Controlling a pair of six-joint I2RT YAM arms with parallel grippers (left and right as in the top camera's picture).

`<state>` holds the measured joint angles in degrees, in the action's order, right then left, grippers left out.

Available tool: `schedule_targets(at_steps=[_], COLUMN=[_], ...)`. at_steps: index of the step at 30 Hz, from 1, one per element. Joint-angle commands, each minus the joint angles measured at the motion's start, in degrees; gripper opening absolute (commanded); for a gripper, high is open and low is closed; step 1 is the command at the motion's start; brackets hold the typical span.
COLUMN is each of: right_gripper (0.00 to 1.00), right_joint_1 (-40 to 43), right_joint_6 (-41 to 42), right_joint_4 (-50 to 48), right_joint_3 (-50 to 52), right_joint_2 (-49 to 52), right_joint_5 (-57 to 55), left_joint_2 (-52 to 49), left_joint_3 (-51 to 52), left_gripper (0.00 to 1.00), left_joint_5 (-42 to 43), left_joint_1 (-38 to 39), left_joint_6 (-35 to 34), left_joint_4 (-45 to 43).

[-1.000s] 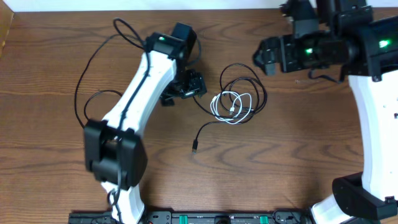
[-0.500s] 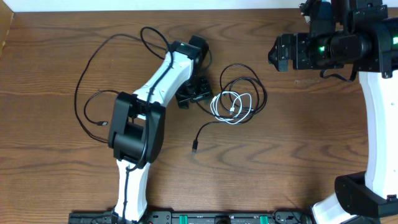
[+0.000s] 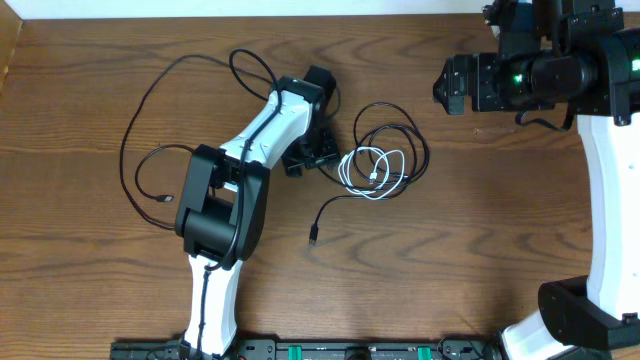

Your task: Untangle cables

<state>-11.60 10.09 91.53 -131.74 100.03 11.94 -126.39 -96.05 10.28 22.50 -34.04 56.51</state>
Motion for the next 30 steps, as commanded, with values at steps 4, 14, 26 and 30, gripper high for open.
schedule_targets(at_steps=[4, 14, 26, 30], right_gripper=[0.99, 0.99, 0.99, 0.99], right_joint_1=[-0.11, -0.11, -0.11, -0.11], right_joint_6=[0.57, 0.57, 0.55, 0.57], right_joint_4=[0.0, -0.24, 0.2, 0.17], right_joint_3=[-0.15, -0.15, -0.15, -0.15], right_joint_2=[0.17, 0.17, 0.17, 0.17], right_joint_5=[-0.46, -0.44, -0.46, -1.2], left_joint_2=[-0.96, -2.12, -0.46, 4.57], left_joint_3=[1.64, 2.89, 0.59, -3.37], left_gripper=[0.61, 0.43, 0.08, 0.07], left_joint_5=[-1.57, -3.32, -3.5, -3.26], left_joint_1=[-0.13, -0.2, -0.76, -1.42], left_joint_6=[0.96, 0.92, 4.26, 4.42], left_joint_4=[-3.32, -4.85, -5.07, -2.73])
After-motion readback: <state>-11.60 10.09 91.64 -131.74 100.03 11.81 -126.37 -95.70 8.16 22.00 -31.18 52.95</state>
